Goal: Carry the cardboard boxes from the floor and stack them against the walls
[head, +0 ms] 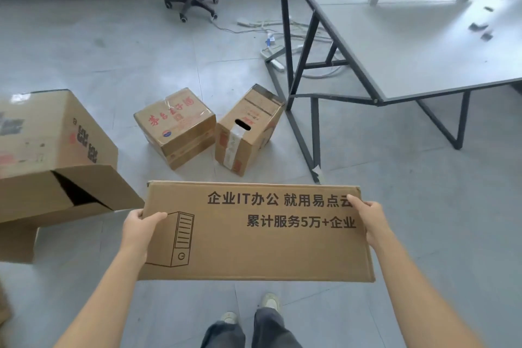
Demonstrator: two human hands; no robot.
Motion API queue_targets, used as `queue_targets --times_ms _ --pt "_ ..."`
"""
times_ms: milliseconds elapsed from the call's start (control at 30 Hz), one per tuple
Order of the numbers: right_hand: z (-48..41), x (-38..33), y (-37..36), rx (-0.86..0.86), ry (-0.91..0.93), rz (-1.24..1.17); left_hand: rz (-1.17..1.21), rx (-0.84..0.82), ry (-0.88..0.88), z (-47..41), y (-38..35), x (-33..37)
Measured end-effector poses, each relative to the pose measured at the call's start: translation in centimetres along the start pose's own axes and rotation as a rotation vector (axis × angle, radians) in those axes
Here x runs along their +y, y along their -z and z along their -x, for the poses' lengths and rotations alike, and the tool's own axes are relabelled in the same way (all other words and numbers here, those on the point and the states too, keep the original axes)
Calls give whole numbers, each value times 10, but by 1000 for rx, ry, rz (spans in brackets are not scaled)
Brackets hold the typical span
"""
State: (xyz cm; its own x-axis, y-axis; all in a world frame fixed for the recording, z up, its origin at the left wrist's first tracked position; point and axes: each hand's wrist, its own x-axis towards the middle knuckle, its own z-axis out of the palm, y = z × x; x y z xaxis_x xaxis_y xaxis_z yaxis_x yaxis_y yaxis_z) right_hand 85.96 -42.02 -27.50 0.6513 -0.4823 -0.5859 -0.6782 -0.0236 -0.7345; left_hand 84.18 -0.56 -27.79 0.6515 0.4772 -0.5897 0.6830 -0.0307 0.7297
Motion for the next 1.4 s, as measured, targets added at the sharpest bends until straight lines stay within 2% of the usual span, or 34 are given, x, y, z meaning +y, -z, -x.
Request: queue_targets --times_ms 300,533,767,1067,1400 --pt "105 73 77 357 -67 -249 -104 -285 -160 46 -23 23" --pt "185 142 122 560 -150 -422 -285 -502 -265 83 -60 37" --pt "270 200 171 745 -182 -594 -431 -686 -392 156 -117 44" --pt "380 282 236 894 -189 -695 -480 -798 -536 278 -160 -5" --pt "482 383 306 1079 -222 -723 -519 -934 -529 400 -182 -95"
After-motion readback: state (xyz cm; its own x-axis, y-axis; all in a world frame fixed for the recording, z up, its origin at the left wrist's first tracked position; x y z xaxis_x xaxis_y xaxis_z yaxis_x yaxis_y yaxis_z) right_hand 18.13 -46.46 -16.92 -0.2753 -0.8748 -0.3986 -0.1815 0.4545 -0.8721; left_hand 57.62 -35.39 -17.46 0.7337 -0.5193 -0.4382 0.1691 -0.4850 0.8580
